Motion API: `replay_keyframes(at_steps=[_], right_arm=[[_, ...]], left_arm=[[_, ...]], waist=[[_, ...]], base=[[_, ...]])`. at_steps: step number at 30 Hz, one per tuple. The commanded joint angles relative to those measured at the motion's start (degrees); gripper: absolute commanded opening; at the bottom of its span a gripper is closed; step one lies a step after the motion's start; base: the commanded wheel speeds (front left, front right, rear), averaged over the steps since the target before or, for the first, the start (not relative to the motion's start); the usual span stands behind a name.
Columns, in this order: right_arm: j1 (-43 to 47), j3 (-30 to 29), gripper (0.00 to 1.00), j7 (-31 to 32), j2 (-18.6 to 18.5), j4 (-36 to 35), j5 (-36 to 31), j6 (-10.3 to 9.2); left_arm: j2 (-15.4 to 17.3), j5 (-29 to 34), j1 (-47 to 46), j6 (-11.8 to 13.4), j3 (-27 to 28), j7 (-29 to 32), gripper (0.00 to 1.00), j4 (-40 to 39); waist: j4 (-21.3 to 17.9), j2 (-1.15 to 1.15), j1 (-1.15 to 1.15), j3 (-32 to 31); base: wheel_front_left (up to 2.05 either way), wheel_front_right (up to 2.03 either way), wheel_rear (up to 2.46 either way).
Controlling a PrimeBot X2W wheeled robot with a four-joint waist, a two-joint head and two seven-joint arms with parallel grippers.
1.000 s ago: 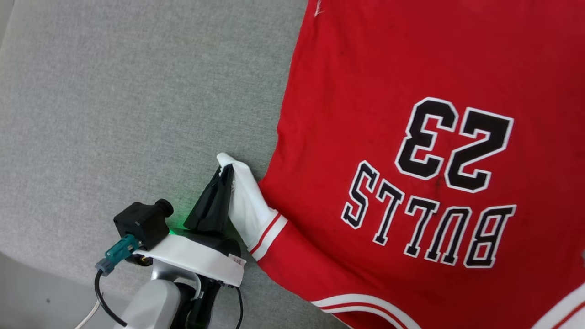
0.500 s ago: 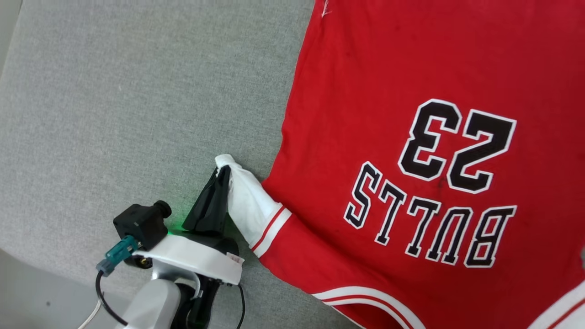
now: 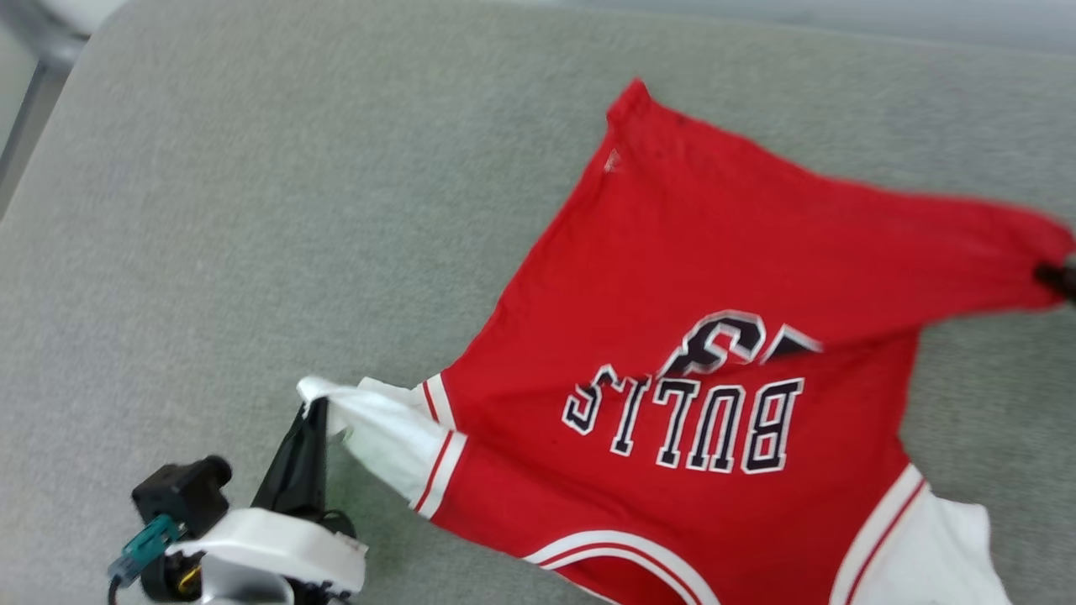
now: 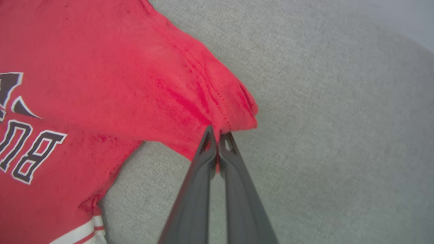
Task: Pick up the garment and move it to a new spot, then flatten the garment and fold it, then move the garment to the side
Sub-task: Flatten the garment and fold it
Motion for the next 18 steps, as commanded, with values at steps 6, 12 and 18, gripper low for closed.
replay_keyframes(at_steps=[6,12,18], right_arm=[[15.27,-2.30,0.00,-3.51,-2.88,-4.63,2.24,-0.06],[28.19,-4.35,0.00,-2.89,-2.14,-7.21,3.28,-0.06],[36.91,-3.78,0.00,-2.01,-0.26,-6.71,3.78,-0.06]], left_arm=[[1.93,-1.36,5.17,1.41,1.95,0.40,0.00,-1.53],[3.09,-2.29,8.19,2.38,3.76,0.31,0.00,-2.75],[3.49,-2.80,9.33,2.35,3.89,0.79,0.00,-2.96]], waist=[[-6.72,0.00,0.00,-6.60],[-9.63,0.00,0.00,-8.31],[-10.35,0.00,0.00,-9.51]], base=[[0.00,0.00,0.00],[0.00,0.00,0.00],[0.00,0.00,0.00]])
